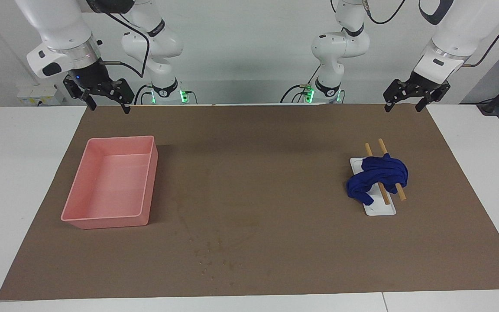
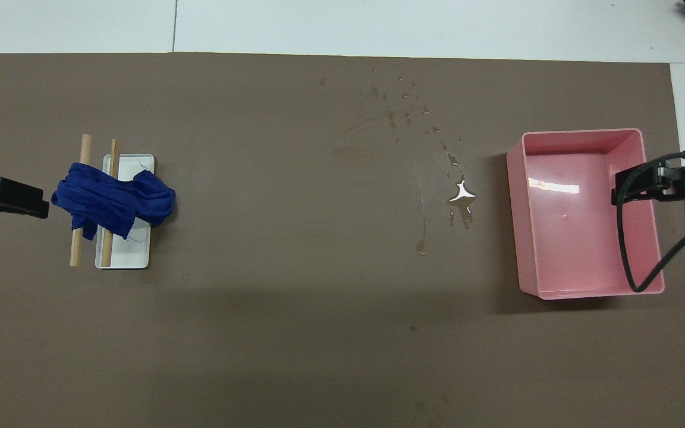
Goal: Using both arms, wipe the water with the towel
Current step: 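Reach the left gripper to the blue cloth and grasp it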
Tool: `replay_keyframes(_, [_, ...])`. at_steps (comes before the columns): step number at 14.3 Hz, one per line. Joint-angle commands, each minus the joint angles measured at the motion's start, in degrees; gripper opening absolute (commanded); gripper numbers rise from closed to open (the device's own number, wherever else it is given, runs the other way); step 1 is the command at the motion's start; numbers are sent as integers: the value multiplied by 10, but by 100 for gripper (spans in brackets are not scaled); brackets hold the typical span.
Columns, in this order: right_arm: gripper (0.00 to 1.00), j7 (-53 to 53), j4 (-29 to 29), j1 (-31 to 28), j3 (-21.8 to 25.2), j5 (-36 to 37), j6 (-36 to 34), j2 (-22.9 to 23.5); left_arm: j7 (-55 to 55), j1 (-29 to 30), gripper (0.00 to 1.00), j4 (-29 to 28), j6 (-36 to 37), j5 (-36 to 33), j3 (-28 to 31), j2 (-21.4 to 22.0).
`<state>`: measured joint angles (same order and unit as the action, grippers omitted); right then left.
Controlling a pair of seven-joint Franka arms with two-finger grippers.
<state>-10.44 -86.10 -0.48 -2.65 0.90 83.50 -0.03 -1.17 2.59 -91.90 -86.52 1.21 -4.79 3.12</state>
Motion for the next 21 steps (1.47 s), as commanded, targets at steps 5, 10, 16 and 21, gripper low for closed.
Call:
replay_keyframes(5, [100, 7, -20, -8, -4, -6, 9, -15, -11, 2, 100, -63, -99, -9, 2, 26])
replay_keyframes(10, [100, 7, -21, -8, -4, -6, 9, -16, -14, 21, 100, -151, -276, -16, 5, 3])
replay_keyframes(16, [100, 7, -21, -8, -4, -6, 9, -16, -16, 21, 100, -276, -456, -56, 5, -29])
replay_keyframes(21, [100, 7, -23, -8, -4, -6, 10, -16, -14, 15, 96, -320, -487, -57, 6, -29])
